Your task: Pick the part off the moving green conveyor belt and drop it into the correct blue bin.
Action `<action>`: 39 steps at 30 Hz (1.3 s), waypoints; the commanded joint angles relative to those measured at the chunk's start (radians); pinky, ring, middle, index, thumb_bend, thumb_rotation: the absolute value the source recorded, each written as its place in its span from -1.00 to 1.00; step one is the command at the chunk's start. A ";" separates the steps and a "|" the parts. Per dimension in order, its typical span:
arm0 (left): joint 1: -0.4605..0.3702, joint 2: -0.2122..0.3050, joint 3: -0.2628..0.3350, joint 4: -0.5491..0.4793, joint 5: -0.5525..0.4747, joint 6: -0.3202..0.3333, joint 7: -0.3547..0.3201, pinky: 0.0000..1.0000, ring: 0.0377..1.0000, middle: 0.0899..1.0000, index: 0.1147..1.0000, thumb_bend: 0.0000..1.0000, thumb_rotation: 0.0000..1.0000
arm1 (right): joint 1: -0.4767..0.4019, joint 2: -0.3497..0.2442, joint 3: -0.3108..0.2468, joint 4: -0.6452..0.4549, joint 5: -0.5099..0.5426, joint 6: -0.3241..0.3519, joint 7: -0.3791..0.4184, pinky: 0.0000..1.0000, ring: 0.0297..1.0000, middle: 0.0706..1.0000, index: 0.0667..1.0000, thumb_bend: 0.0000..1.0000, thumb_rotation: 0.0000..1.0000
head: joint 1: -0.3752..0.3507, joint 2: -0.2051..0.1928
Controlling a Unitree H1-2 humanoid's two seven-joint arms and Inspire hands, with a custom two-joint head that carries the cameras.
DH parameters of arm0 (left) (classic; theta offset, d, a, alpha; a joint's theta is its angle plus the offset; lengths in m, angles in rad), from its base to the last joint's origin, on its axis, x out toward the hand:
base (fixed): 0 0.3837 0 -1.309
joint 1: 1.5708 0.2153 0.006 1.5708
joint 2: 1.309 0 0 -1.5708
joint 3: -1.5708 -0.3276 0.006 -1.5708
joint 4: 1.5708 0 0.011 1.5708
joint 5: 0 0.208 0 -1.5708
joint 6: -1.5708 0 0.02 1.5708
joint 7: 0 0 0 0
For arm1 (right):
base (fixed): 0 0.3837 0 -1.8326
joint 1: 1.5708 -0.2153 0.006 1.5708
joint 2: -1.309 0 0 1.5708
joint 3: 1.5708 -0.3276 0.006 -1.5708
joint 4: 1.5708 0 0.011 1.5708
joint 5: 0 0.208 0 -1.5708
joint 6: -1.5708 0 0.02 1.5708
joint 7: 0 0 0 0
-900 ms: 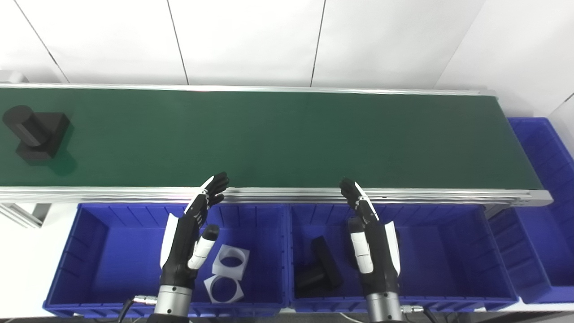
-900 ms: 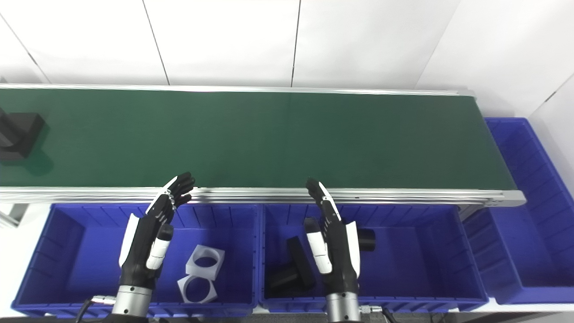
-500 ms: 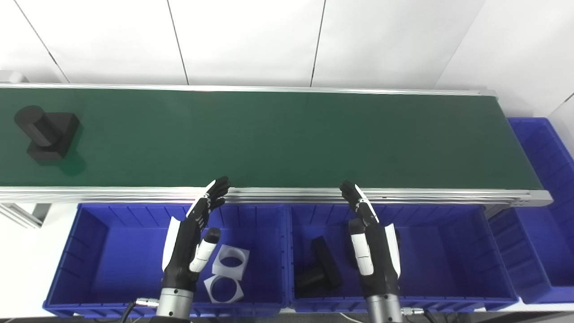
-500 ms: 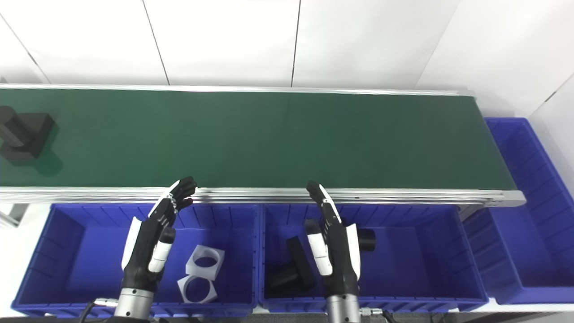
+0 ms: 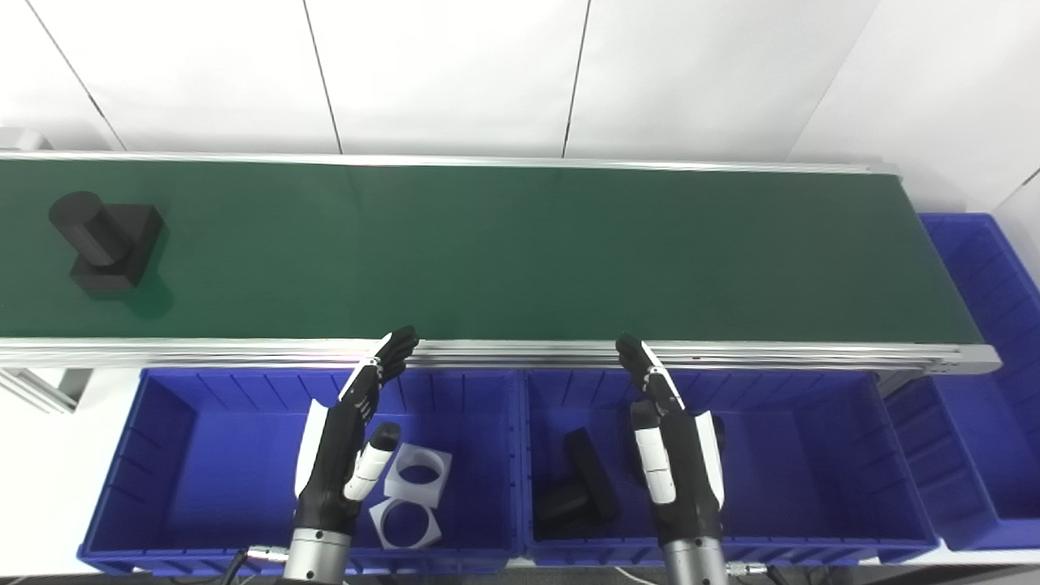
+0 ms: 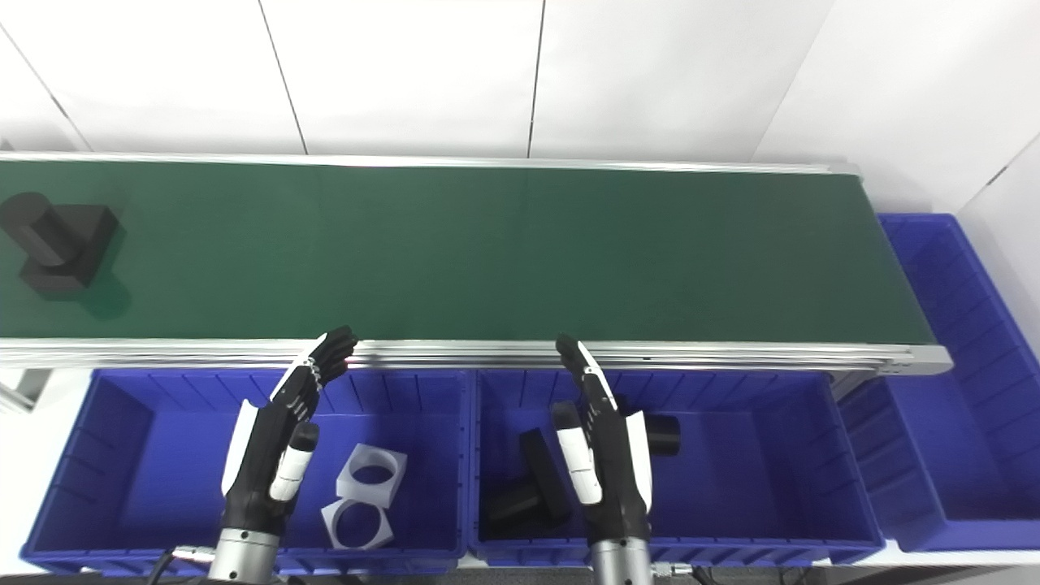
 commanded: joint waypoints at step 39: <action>-0.004 0.052 -0.076 0.019 -0.007 -0.045 0.091 0.75 0.75 0.73 0.69 0.55 1.00 | 0.009 -0.018 0.016 -0.005 0.015 -0.058 -0.001 0.97 0.89 0.82 0.80 0.28 0.99 | 0.021 -0.036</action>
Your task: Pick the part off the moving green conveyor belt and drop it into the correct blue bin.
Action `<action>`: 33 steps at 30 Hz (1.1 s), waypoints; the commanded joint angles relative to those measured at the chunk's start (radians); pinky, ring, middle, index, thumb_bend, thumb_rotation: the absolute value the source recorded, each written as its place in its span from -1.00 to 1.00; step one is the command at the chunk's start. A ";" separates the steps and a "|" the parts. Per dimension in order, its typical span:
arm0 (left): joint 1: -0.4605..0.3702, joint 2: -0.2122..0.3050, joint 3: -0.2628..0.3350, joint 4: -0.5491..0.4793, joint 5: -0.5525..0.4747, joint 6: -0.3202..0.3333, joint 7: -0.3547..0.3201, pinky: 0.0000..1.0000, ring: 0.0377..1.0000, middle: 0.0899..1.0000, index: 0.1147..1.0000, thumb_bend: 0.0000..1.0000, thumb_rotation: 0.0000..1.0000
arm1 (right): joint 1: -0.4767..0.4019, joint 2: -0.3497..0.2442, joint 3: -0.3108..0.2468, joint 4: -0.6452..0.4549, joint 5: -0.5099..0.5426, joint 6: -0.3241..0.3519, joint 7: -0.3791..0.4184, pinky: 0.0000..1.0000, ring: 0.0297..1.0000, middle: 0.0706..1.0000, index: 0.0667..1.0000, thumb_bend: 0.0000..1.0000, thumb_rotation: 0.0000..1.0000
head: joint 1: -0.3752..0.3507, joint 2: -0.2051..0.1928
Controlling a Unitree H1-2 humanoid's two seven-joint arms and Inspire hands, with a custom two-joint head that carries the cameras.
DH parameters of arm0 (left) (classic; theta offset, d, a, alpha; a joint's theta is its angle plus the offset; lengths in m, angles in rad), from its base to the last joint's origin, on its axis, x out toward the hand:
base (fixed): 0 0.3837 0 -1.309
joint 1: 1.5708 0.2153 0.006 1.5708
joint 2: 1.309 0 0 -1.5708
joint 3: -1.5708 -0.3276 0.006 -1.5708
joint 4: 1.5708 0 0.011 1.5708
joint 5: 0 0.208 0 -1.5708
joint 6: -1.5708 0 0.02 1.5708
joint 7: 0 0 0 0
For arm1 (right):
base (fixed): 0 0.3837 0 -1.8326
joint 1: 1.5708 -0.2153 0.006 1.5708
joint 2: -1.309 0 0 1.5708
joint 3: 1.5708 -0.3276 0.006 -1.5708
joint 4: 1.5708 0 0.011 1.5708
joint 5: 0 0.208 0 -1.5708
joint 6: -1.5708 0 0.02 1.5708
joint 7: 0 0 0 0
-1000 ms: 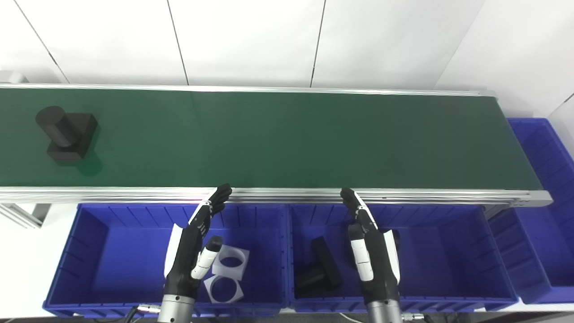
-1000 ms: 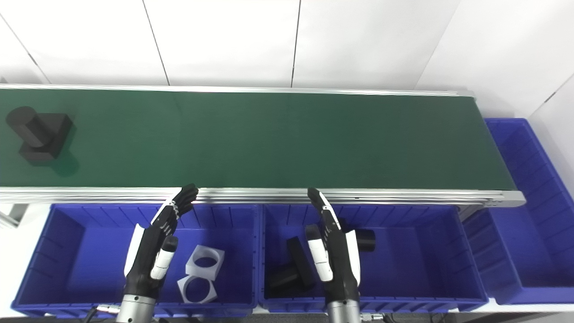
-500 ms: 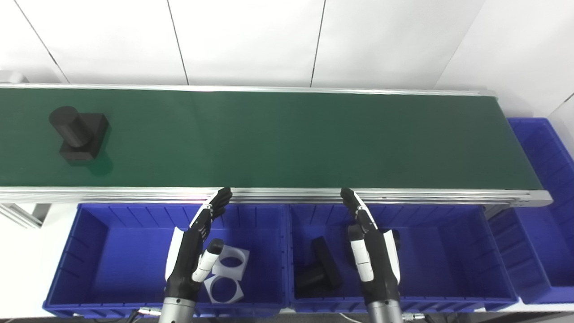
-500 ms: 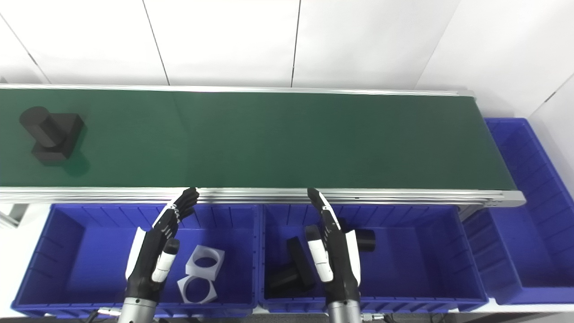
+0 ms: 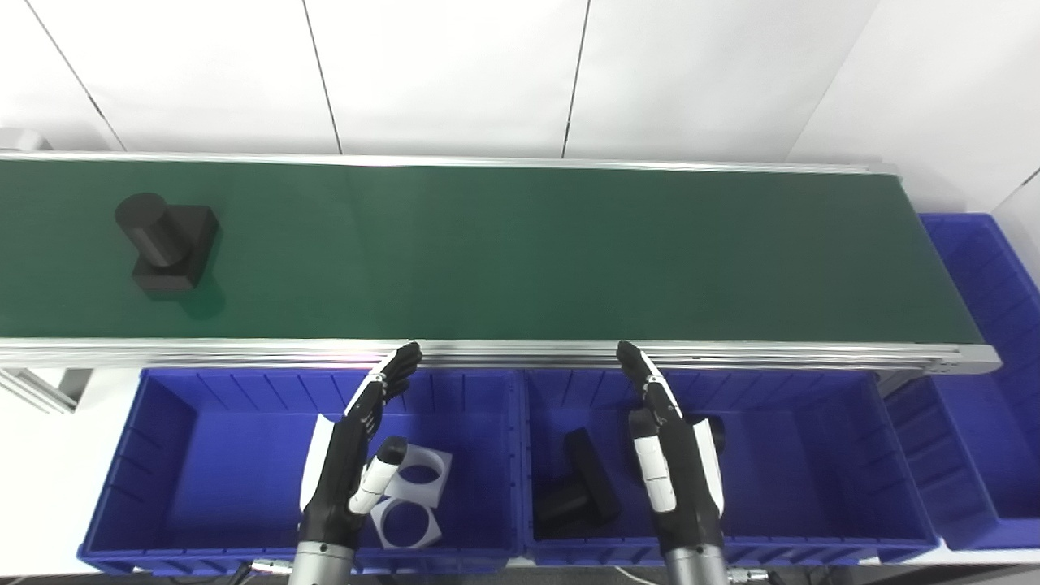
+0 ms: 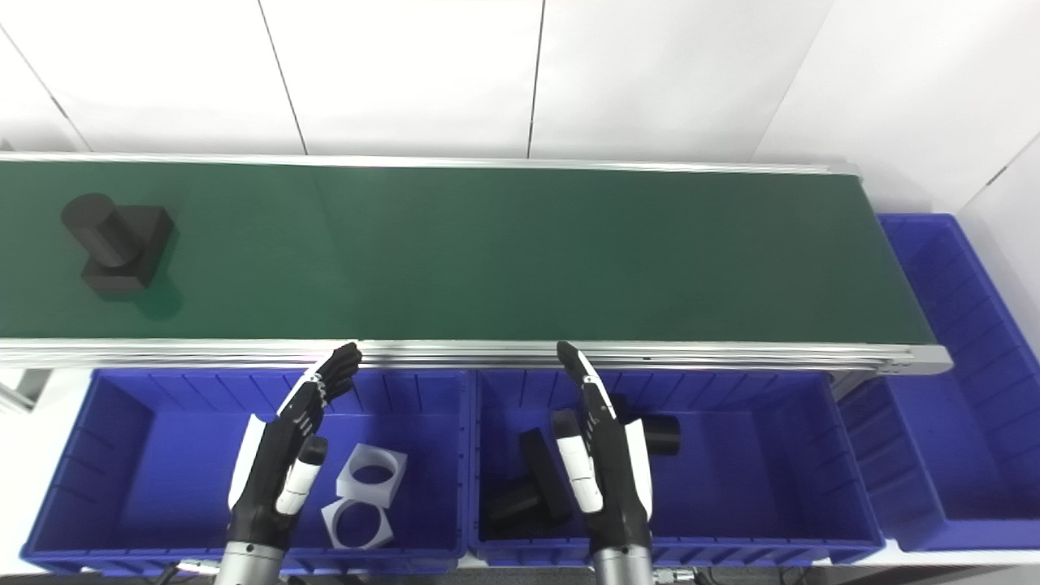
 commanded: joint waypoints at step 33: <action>-0.007 0.006 -0.018 -0.016 -0.006 -0.043 0.033 0.75 0.75 0.72 0.69 0.55 1.00 | 0.002 0.002 0.007 -0.032 0.003 -0.048 0.002 0.97 0.89 0.82 0.80 0.28 0.99 | 0.003 -0.001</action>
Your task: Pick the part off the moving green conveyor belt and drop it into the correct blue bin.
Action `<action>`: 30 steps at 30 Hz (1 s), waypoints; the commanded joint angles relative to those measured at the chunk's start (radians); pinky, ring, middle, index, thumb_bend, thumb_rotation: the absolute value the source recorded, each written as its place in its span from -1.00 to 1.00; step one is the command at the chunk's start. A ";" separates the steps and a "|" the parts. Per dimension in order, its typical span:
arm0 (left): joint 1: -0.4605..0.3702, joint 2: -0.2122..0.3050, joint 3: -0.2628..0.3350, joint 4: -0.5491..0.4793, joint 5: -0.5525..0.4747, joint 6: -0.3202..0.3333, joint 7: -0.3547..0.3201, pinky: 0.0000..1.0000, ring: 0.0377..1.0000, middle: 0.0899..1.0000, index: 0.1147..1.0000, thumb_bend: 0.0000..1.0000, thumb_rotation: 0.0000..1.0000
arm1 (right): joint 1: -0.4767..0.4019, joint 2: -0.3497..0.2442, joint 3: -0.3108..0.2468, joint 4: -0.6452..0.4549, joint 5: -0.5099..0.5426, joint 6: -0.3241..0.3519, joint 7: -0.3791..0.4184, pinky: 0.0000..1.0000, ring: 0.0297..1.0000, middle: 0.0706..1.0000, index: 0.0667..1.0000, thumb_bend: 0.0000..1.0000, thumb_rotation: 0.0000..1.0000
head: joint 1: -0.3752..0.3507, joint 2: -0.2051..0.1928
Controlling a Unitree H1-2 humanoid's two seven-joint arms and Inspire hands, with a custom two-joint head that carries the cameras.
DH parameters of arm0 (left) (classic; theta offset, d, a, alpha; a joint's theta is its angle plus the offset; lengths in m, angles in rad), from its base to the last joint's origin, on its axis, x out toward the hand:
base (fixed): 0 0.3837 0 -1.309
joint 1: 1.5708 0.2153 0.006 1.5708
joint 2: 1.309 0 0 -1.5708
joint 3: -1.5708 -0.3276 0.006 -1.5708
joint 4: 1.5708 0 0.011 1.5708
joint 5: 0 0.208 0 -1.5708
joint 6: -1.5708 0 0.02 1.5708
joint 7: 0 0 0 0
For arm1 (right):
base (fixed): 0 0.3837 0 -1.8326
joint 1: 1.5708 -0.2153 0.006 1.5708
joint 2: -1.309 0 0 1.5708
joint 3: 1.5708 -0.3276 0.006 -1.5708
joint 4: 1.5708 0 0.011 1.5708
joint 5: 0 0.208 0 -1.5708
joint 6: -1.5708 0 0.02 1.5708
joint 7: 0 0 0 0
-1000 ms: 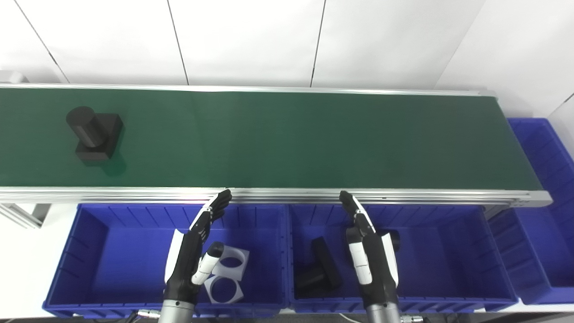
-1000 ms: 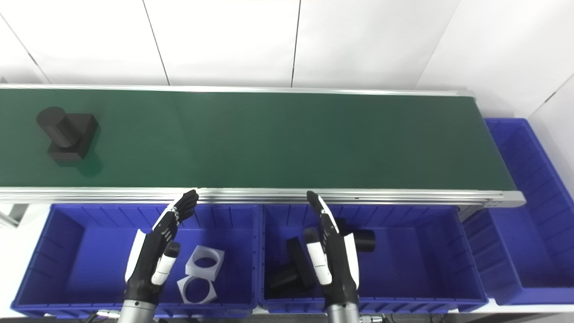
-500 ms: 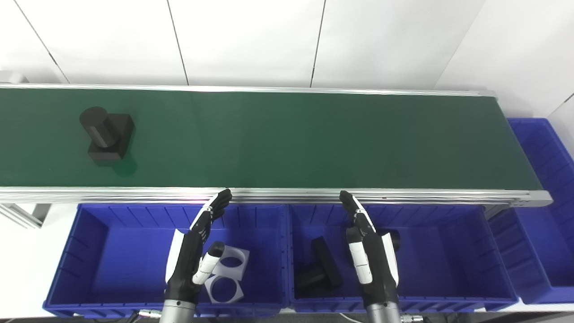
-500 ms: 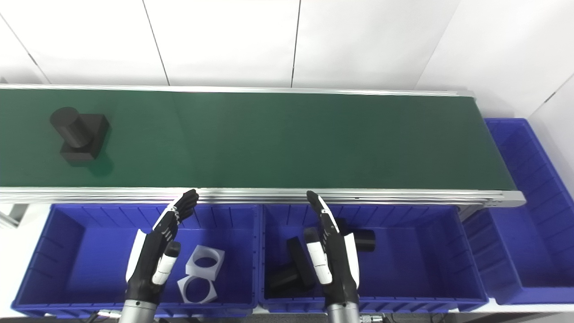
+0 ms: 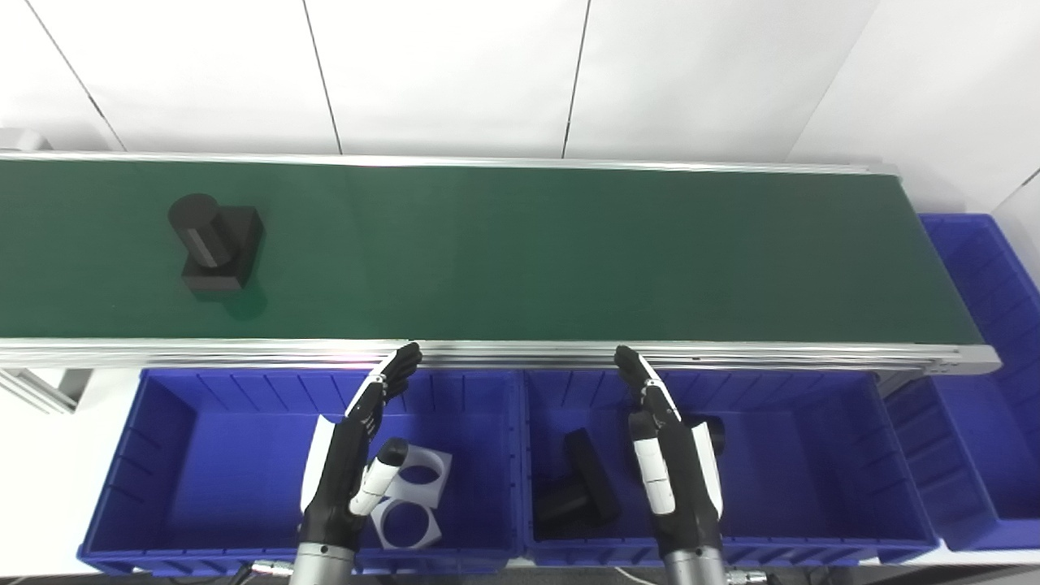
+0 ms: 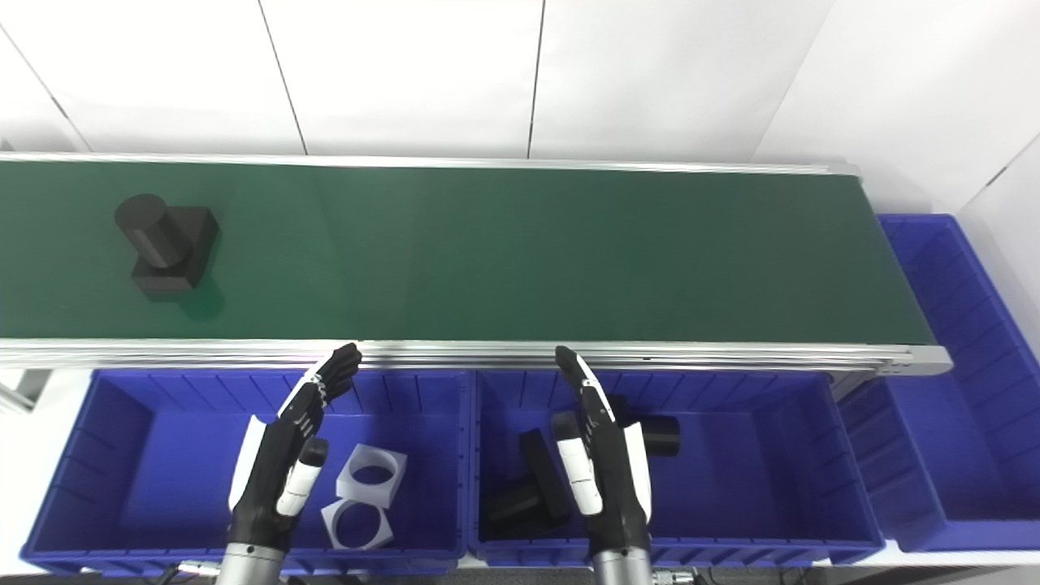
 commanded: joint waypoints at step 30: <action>-0.010 0.008 -0.008 -0.015 -0.008 -0.042 0.018 0.75 0.76 0.73 0.70 0.53 1.00 | -0.001 0.005 0.006 -0.027 -0.006 -0.054 0.000 0.95 0.89 0.83 0.79 0.26 0.99 | 0.000 -0.002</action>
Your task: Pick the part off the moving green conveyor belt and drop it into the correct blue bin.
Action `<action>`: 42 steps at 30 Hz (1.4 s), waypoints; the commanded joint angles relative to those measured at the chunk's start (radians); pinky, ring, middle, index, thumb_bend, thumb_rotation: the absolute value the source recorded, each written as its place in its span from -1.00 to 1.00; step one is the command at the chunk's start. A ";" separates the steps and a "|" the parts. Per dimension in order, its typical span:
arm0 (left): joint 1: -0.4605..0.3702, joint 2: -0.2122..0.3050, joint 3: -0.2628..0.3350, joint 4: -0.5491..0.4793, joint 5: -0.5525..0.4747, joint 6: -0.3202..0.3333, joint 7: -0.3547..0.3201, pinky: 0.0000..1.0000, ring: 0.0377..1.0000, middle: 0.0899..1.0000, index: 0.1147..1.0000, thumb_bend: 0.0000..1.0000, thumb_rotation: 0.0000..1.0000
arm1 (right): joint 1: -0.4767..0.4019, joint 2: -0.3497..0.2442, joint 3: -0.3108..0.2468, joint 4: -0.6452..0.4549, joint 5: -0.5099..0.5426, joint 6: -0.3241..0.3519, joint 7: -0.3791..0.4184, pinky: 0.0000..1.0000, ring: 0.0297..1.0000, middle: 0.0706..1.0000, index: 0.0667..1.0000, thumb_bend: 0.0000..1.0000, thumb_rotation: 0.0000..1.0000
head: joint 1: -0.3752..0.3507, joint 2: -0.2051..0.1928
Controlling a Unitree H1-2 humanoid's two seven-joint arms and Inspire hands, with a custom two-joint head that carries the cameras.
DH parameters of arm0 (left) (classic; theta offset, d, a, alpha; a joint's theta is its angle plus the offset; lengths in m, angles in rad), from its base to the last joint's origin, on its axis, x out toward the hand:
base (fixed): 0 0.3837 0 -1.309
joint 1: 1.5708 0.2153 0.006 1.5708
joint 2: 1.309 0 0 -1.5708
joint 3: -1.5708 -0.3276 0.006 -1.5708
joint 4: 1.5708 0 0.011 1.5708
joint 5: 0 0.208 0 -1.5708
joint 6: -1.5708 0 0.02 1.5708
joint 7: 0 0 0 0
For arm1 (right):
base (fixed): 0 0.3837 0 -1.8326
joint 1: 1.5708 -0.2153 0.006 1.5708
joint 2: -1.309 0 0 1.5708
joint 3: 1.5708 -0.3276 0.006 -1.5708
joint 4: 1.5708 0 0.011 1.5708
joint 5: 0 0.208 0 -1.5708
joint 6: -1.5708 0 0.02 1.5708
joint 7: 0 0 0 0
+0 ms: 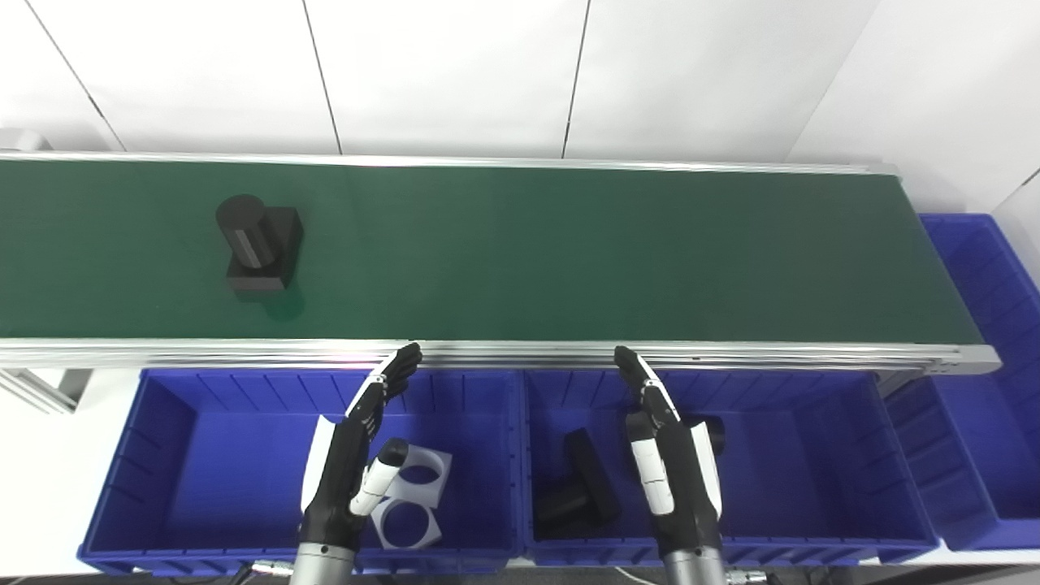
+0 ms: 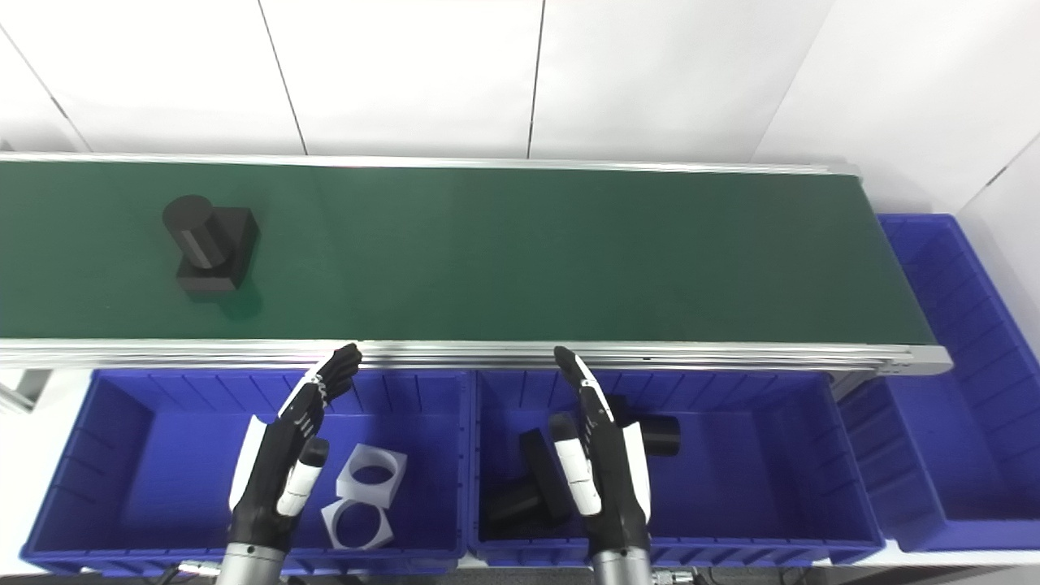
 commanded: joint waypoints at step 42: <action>-0.062 0.002 -0.097 0.115 -0.044 -0.043 0.113 0.51 0.58 0.58 0.52 0.57 0.69 | -0.013 -0.036 -0.040 0.072 0.051 -0.109 0.009 1.00 1.00 0.99 0.93 0.19 1.00 | 0.324 -0.263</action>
